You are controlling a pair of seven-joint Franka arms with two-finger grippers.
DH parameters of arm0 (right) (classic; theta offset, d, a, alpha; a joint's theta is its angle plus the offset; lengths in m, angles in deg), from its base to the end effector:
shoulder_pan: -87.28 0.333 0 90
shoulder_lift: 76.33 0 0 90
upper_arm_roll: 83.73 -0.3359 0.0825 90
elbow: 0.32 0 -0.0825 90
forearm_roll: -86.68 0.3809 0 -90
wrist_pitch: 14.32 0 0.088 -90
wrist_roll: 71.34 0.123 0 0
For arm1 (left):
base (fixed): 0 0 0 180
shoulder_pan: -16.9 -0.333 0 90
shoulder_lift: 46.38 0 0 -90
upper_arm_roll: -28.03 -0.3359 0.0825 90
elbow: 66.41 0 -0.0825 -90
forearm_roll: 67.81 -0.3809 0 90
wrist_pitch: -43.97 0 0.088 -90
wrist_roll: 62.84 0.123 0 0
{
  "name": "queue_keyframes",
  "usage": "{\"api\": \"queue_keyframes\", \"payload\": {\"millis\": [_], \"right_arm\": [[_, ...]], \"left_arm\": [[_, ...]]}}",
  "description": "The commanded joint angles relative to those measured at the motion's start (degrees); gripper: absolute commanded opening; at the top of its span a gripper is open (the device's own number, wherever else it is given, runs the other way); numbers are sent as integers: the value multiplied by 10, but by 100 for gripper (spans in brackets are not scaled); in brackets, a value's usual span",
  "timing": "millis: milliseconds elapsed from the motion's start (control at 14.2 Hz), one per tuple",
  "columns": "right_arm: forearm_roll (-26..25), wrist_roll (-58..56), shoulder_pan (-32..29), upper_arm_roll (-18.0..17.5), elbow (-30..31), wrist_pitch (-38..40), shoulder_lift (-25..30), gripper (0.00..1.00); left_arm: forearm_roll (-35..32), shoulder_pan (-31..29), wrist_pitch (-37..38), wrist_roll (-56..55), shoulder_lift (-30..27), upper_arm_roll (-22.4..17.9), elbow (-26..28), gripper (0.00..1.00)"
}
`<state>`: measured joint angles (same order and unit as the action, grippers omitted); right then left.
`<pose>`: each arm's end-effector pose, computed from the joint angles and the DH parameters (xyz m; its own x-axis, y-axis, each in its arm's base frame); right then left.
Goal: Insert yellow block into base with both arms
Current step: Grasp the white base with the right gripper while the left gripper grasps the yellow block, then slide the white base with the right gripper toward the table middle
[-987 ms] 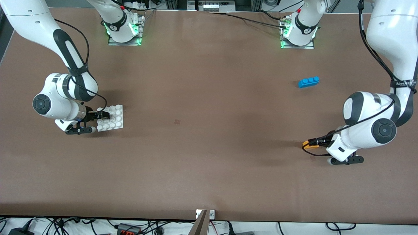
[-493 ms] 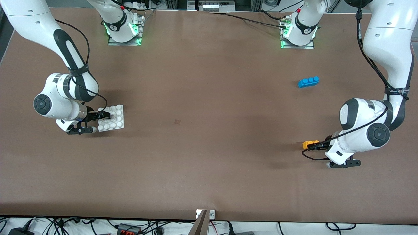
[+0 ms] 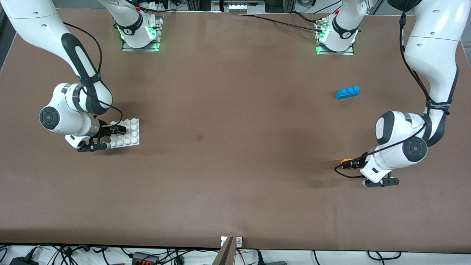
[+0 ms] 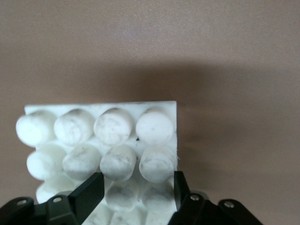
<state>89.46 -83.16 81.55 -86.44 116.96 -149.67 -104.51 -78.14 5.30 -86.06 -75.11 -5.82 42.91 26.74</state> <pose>0.5797 -0.0294 0.1870 0.9797 0.1176 -0.1623 0.1049 -0.9909 -0.0849 0.6959 -0.0108 0.2152 0.9947 0.0940 -0.0416 0.0951 -0.9951 0.0262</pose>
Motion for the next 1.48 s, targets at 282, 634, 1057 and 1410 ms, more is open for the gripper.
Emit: {"api": "queue_keyframes", "payload": {"millis": [282, 634, 1057, 1410], "right_arm": [[13, 22, 1, -79, 0, -7, -17, 65], [13, 121, 12, -163, -56, -10, -73, 65], [12, 267, 132, -180, -175, -10, -151, 65], [9, 351, 216, -179, -247, -17, -199, 65]], "left_arm": [[-28, 0, -37, 5, -23, -6, 49, 100], [-29, -2, -82, 5, -35, -6, 91, 100], [-29, -2, -84, 6, -41, -6, 95, 98], [-29, -3, -87, 7, -39, -6, 92, 85]]}}
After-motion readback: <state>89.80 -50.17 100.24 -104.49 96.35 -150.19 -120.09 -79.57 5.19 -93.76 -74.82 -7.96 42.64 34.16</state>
